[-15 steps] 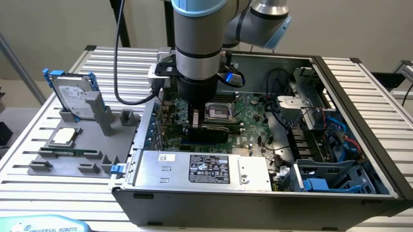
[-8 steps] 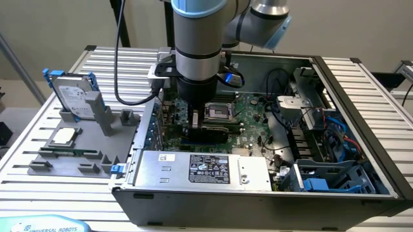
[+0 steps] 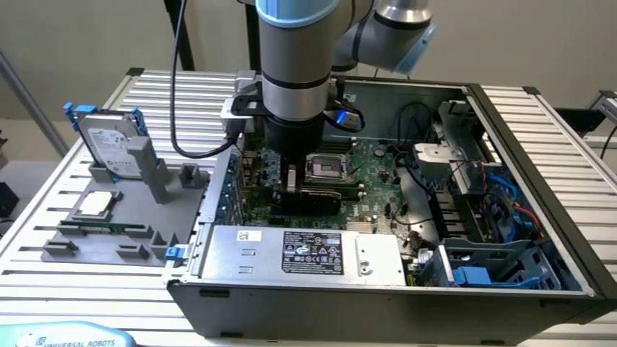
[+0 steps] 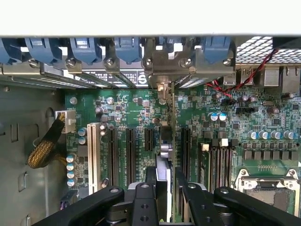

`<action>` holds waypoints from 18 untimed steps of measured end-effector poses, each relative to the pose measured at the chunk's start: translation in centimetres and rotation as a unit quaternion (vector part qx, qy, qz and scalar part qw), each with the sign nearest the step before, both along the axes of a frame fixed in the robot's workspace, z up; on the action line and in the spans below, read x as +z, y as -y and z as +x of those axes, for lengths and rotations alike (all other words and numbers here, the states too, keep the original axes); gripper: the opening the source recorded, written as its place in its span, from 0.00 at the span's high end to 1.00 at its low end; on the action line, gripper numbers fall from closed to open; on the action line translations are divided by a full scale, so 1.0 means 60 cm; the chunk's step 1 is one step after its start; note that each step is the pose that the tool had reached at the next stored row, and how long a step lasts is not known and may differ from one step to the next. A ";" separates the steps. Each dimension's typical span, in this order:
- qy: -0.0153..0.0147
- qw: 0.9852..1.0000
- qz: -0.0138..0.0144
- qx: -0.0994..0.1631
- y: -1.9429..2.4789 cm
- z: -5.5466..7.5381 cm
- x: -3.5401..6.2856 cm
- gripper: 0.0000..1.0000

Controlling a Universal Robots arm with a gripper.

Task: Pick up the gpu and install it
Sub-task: 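Insert the gpu into the slot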

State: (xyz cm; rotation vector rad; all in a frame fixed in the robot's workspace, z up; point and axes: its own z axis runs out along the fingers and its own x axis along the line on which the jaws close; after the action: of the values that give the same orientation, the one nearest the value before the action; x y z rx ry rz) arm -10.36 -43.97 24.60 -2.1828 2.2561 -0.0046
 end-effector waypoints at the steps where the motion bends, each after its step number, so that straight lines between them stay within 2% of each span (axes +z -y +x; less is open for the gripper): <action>1: 0.000 1.000 0.000 0.000 0.0000 0.000 0.000 0.73; 4: 0.000 1.000 0.001 0.000 -0.0003 0.000 -0.001 0.72; 5: 0.000 1.000 0.000 0.000 -0.0003 0.000 0.000 0.66; 7: 0.000 1.000 0.000 0.000 -0.0001 0.000 0.006 0.66; 8: 0.000 1.000 0.000 0.000 -0.0001 0.000 0.013 0.59; 18: 0.000 1.000 0.000 0.001 -0.0001 0.000 0.088 0.59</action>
State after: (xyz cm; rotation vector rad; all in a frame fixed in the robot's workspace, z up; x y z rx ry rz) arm -10.35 -43.97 29.89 -2.1844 2.2541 -0.0045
